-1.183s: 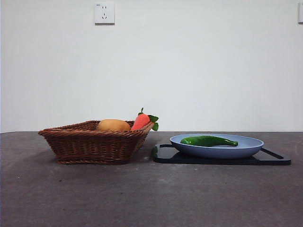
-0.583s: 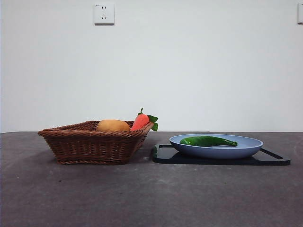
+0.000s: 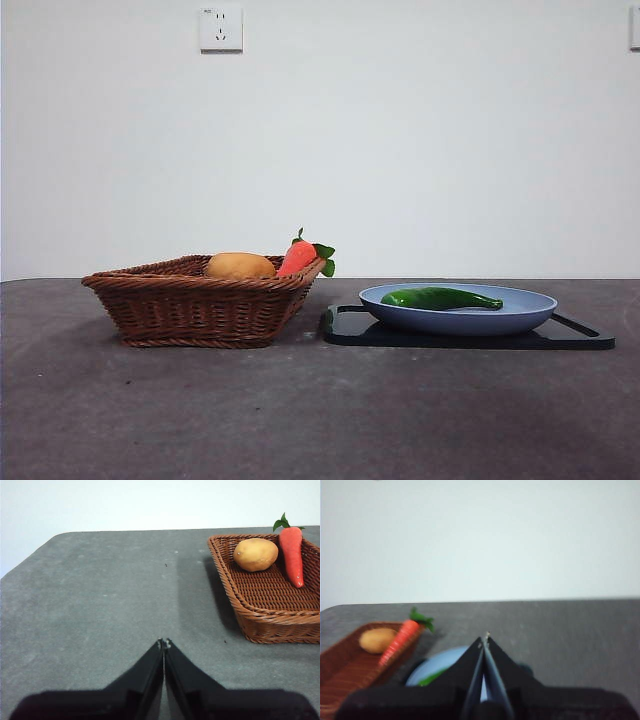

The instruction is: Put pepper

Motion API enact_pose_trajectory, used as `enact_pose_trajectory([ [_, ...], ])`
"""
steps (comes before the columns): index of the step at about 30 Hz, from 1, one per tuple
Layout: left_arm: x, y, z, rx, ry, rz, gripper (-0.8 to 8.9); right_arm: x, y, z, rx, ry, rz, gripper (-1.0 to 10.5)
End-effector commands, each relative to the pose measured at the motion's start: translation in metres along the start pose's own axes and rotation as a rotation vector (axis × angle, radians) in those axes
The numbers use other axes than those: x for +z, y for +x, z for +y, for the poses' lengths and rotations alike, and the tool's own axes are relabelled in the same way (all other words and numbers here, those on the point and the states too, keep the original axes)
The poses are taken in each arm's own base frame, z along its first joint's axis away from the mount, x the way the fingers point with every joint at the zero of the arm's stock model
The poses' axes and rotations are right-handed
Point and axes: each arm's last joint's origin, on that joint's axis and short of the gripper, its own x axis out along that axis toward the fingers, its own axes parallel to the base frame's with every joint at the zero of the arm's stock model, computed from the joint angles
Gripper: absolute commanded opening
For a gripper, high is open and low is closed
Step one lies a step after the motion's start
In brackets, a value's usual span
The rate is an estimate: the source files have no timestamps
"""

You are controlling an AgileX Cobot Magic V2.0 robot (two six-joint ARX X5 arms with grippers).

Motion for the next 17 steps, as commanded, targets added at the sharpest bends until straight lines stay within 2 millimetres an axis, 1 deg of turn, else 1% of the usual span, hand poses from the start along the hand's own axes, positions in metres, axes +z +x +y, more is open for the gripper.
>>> enact_pose_trajectory([
  [1, 0.0, 0.0, 0.0, 0.004, -0.011, -0.009, 0.08, -0.031, 0.004, -0.004, -0.009, 0.073, -0.001, 0.1],
  [4, 0.0, 0.0, 0.0, 0.004, -0.011, -0.009, 0.08, -0.056, 0.006, -0.006, -0.013, 0.083, 0.027, 0.1],
  [8, 0.0, 0.0, 0.0, 0.004, -0.011, -0.009, 0.08, -0.078, 0.007, -0.008, -0.017, 0.089, 0.061, 0.1],
  [10, 0.0, 0.0, 0.0, 0.004, -0.011, -0.009, 0.08, -0.084, 0.008, -0.009, -0.021, 0.093, 0.09, 0.1],
  [17, 0.0, 0.0, 0.0, 0.004, -0.011, -0.009, 0.08, -0.096, 0.007, -0.01, -0.033, 0.105, 0.186, 0.1],
])
